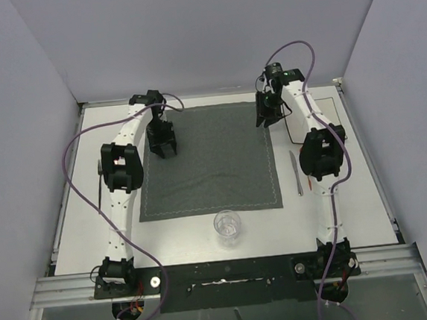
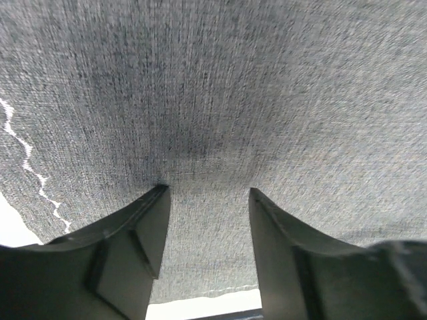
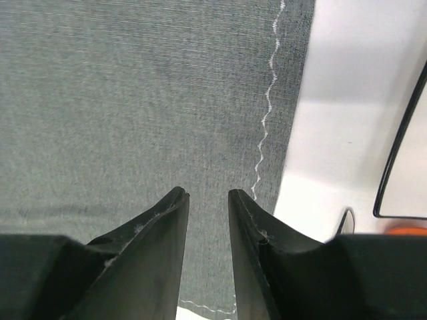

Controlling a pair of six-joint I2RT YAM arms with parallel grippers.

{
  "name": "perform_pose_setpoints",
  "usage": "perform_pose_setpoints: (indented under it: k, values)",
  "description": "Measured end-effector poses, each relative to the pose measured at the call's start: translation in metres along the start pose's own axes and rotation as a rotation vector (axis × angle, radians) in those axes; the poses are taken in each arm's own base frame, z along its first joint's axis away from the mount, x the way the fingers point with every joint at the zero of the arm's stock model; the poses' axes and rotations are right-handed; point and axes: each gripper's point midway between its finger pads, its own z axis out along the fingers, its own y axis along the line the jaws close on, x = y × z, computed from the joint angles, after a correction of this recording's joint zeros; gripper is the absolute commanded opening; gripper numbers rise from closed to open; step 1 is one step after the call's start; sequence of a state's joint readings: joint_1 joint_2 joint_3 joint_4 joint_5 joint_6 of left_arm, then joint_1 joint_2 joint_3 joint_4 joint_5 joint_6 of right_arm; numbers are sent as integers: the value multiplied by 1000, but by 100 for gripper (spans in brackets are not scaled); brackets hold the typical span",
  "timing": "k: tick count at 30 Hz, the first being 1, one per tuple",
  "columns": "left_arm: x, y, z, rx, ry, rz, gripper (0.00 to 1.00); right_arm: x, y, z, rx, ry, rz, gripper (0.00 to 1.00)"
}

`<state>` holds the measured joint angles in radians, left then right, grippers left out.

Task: Set the dinner table for one person
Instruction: Flatten out the napkin at the center of the board.

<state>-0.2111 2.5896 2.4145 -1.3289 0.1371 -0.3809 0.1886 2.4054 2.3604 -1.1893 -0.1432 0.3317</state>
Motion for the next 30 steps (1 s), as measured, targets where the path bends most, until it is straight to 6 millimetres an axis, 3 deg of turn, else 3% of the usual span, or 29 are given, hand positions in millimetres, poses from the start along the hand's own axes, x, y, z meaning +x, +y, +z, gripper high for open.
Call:
perform_pose_setpoints:
  k: [5, 9, 14, 17, 20, 24, 27, 30]
  values:
    - [-15, -10, -19, 30, -71, 22, 66, -8, 11, -31, -18, -65, -22, 34]
    - [-29, -27, -58, 109, -165, 35, 73, -12, 15, -44, -28, -99, -29, 34]
    - [-38, -44, -114, 194, -289, 55, 63, -1, 10, -34, -18, -65, -9, 32]
    - [-38, -50, -132, 229, -325, 68, 61, 14, -3, -18, -6, -19, 43, 35]
    - [-37, -57, -129, 251, -319, 78, 62, 34, -23, -3, -25, 20, 141, 35]
    - [-24, -63, -108, 253, -254, 91, 61, 50, -61, 5, -58, 28, 316, 35]
    - [-16, -71, -100, 263, -225, 109, 61, 50, -88, -3, -65, -24, 416, 36]
    - [-12, -82, -100, 288, -225, 136, 62, 46, -94, -24, -92, -114, 460, 44]
